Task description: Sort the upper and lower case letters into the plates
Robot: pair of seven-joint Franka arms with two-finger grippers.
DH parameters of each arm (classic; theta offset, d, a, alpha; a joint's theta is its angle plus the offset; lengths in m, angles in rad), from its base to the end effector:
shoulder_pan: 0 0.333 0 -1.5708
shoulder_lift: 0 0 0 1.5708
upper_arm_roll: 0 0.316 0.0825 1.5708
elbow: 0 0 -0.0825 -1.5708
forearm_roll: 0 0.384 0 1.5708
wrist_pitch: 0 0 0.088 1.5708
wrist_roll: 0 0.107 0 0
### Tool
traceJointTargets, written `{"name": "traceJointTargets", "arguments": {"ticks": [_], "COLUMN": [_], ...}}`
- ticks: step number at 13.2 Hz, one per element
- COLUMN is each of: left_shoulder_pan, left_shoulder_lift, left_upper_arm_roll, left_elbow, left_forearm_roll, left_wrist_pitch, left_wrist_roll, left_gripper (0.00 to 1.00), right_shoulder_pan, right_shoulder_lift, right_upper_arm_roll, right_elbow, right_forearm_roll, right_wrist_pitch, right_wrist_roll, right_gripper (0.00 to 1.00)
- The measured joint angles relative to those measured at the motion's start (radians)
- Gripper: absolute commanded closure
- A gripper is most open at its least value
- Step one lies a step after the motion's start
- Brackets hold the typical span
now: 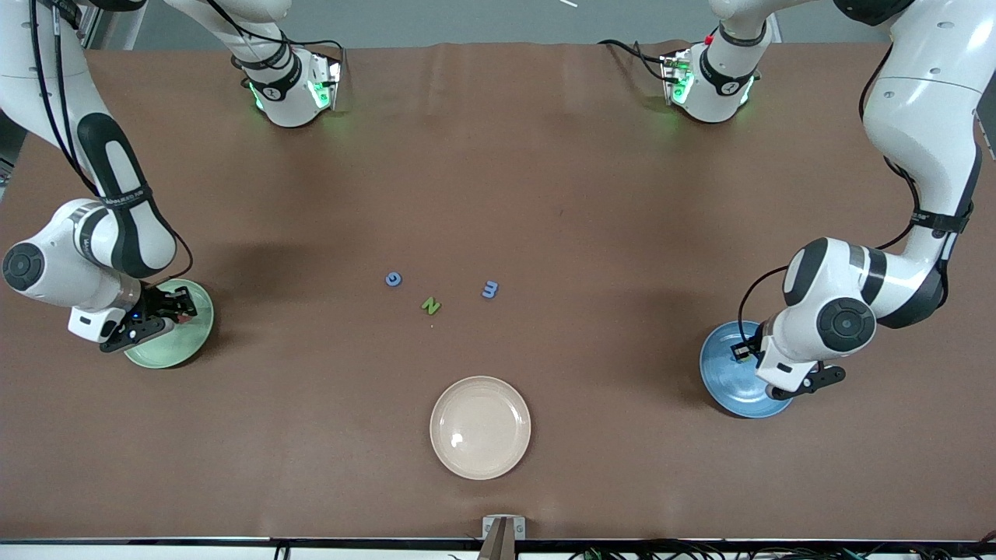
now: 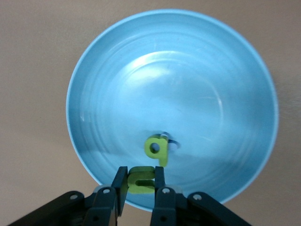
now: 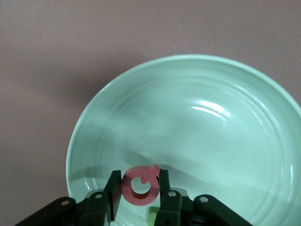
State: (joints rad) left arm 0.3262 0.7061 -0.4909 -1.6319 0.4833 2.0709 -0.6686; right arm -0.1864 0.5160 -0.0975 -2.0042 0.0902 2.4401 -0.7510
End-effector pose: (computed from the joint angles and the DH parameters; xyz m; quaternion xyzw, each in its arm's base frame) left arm 0.6680 -0.0484 0.2289 -0.9842 -0.1523 0.0563 0.0699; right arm 0.5741 -0.1666 0.1906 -0.9787 -0.2018 0.0314 0.0219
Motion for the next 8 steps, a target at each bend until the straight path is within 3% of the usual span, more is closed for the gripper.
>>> {"name": "traceJointTargets", "arguments": {"ticks": [2,5,7,8], "left_shoulder_pan": [0.001,-0.002,-0.002,-0.002], "left_shoulder_lift": [0.012,0.024,0.028,0.032], "left_upper_arm_roll": [-0.002,-0.006,-0.006,-0.006], "left_elbow": [0.000,0.001,0.003,0.008], "left_forearm_roll": [-0.001,-0.002,-0.002,-0.002], "left_wrist_pitch": [0.002,0.006,0.007,0.008], "left_wrist_roll": [-0.001,-0.003,-0.003,-0.003], "left_gripper": [0.95,0.92,0.91,0.86], "right_shoulder_pan": [0.000,0.006,0.024,0.044], "right_shoulder_lift": [0.000,-0.013,-0.060,-0.096], "right_upper_arm_roll": [0.000,0.006,0.010,0.012], "right_elbow": [-0.002,0.003,0.019,0.028], "right_forearm_roll": [0.000,0.000,0.001,0.001], "right_wrist_pitch": [0.002,-0.008,-0.089,-0.148], "right_wrist_roll": [0.000,0.001,0.036,0.079], "right_gripper": [0.00,0.00,0.00,0.00]}}
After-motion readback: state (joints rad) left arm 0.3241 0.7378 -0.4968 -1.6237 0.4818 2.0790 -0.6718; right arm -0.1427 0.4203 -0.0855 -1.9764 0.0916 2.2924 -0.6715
